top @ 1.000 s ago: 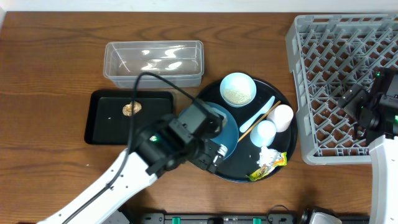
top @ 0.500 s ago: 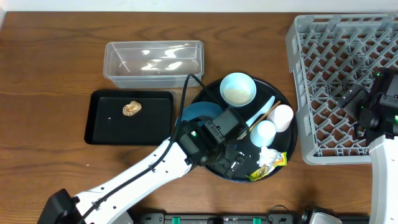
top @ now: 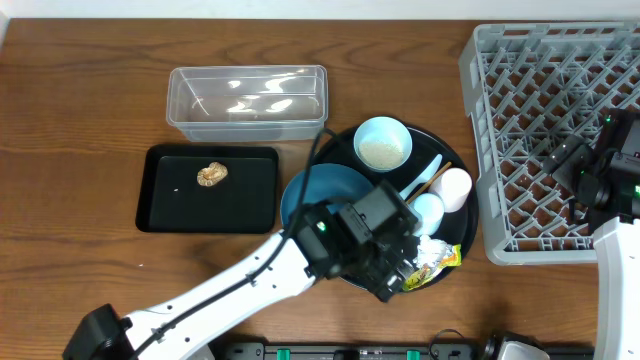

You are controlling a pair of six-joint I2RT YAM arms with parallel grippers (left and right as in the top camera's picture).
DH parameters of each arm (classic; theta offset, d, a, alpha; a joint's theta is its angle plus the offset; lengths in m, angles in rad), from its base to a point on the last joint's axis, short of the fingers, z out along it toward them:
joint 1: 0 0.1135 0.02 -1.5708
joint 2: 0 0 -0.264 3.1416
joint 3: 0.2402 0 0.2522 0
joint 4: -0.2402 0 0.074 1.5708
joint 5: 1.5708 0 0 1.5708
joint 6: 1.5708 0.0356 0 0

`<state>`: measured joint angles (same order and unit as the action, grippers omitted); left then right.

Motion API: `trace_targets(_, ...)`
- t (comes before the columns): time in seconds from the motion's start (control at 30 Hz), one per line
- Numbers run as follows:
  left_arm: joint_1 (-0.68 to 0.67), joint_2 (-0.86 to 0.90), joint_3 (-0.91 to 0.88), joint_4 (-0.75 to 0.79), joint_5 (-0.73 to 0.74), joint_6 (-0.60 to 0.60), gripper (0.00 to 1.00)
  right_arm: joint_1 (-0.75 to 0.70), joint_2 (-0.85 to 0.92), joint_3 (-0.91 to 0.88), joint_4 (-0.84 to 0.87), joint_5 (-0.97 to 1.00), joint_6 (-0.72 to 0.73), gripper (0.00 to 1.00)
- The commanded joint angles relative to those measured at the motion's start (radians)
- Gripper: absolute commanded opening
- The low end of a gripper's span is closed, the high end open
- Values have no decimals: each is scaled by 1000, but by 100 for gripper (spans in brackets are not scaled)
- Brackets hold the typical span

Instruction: Sort waste into correct bins and load items into the dishwasher rack

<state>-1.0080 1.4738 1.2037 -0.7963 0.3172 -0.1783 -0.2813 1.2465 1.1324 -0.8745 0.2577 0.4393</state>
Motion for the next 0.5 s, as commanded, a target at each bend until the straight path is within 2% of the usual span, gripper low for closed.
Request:
trace_targets(0.0, -27, 48, -8, 44, 23, 25, 89, -6, 0, 16, -1, 3, -7, 99)
trace_targets(0.23, -54, 132, -8, 174, 22, 25, 89, -6, 0, 17, -1, 3, -7, 99)
trace_targets(0.47, -54, 142, -8, 239, -84, 25, 89, -6, 0, 17, -1, 3, -7, 99)
